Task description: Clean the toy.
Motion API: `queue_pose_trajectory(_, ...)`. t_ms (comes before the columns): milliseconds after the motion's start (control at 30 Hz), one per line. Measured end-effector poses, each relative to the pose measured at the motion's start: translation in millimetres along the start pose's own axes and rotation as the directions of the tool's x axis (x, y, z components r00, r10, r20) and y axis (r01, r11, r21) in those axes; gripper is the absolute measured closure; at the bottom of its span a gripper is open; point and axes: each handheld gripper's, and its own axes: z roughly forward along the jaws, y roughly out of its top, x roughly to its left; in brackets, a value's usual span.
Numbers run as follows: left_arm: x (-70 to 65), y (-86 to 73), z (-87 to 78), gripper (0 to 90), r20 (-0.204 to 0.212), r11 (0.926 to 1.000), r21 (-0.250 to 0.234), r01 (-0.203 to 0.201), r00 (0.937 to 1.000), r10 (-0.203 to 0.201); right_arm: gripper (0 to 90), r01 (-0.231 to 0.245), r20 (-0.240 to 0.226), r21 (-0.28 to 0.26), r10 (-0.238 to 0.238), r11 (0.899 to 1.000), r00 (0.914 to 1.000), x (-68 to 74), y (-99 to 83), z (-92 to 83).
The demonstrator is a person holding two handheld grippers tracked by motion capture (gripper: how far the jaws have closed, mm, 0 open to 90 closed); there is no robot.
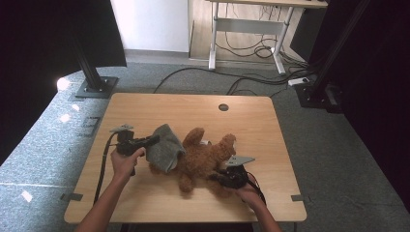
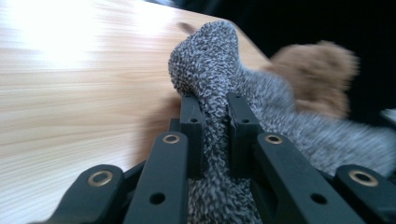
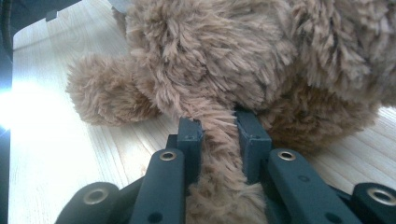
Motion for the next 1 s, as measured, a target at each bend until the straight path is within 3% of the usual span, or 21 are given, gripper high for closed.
queue_pose_trajectory(100, -24.8, -2.4, 15.7, 79.2, 0.095, 0.9992, 0.020, -0.035, 0.9949, 0.033, 74.8, -0.002, -0.001, -0.001, 0.002, 1.000, 1.0000, -0.1, -0.1, 0.2)
queue_pose_trajectory(200, -50.7, -7.3, 34.0, 79.1, 0.141, 0.9938, 0.054, -0.097, 0.9861, 0.088, 74.8, -0.002, -0.003, -0.002, 0.002, 1.000, 1.0000, -0.4, -0.2, 0.1)
queue_pose_trajectory(300, -68.0, -12.3, 49.3, 79.0, 0.164, 0.9866, 0.079, -0.143, 0.9781, 0.129, 74.6, -0.008, -0.002, -0.002, 0.008, 1.000, 1.0000, -0.9, -0.5, 0.0)
queue_pose_trajectory(400, -76.5, -14.8, 61.7, 78.7, 0.175, 0.9878, 0.077, -0.135, 0.9772, 0.120, 74.5, -0.012, -0.005, -0.005, 0.012, 1.000, 0.9999, -2.3, -0.9, -0.1)
queue_pose_trajectory(533, -77.7, -14.3, 70.4, 78.7, 0.153, 0.9896, 0.078, -0.121, 0.9824, 0.108, 74.5, -0.029, 0.000, -0.010, 0.029, 1.000, 0.9996, -3.9, -1.4, -0.4)
queue_pose_trajectory(600, -77.2, -13.8, 68.8, 78.9, 0.095, 0.9855, 0.087, -0.145, 0.9861, 0.137, 74.4, -0.029, 0.002, -0.013, 0.029, 1.000, 0.9996, -3.7, -1.6, -0.6)
queue_pose_trajectory(667, -72.2, -12.8, 64.6, 78.9, 0.068, 0.9839, 0.097, -0.150, 0.9873, 0.144, 74.4, -0.025, 0.005, -0.013, 0.025, 1.000, 0.9997, -2.8, -1.4, -0.4)
queue_pose_trajectory(800, -51.3, -14.0, 46.2, 79.0, 0.026, 0.9907, 0.073, -0.115, 0.9932, 0.113, 74.5, -0.017, 0.001, -0.009, 0.017, 1.000, 0.9999, -2.4, -1.1, -0.1)
queue_pose_trajectory(1000, -32.8, -13.9, 22.7, 78.7, -0.002, 0.9962, 0.023, -0.085, 0.9964, 0.085, 74.4, -0.013, 0.002, -0.004, 0.013, 1.000, 0.9999, -0.9, -0.9, 0.7)
